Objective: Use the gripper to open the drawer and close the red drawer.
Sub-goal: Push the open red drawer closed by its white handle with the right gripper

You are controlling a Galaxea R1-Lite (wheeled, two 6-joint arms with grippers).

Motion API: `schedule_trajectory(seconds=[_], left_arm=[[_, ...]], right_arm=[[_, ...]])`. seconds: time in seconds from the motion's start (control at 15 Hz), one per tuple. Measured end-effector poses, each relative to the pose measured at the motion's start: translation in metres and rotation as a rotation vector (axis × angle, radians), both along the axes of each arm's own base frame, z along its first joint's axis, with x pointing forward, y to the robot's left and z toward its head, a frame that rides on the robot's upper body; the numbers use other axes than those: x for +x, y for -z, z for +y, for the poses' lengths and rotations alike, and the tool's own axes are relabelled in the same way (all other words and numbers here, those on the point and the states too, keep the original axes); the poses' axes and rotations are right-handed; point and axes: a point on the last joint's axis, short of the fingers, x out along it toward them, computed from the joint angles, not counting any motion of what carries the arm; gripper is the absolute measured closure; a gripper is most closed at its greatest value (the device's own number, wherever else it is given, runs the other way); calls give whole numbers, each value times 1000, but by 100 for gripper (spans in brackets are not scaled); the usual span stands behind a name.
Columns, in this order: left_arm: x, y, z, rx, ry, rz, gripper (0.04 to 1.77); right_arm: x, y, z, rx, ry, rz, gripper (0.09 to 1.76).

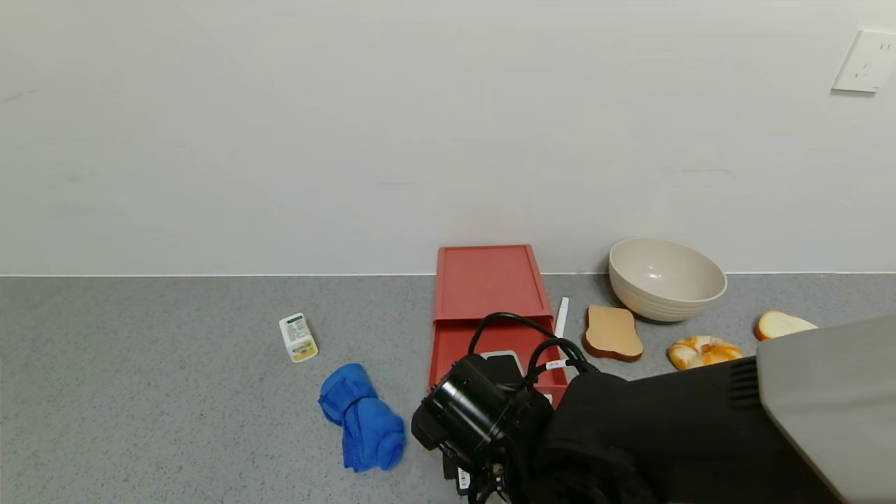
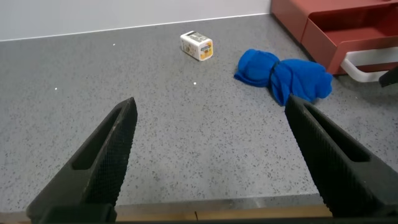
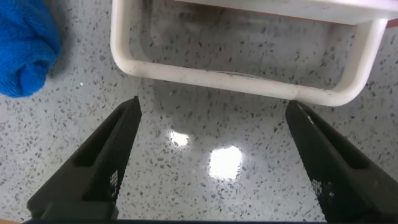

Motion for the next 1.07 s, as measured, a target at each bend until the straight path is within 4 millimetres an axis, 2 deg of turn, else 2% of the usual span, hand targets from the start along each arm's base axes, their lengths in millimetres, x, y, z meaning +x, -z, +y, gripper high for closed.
schedule_trajectory(seconds=[0.6, 1.07], left_arm=[[0, 0, 0, 0, 0, 0, 9], [0, 0, 0, 0, -2, 1, 9]], right_arm=[[19, 0, -2, 12, -28, -56, 14], [49, -2, -4, 14, -18, -93, 14]])
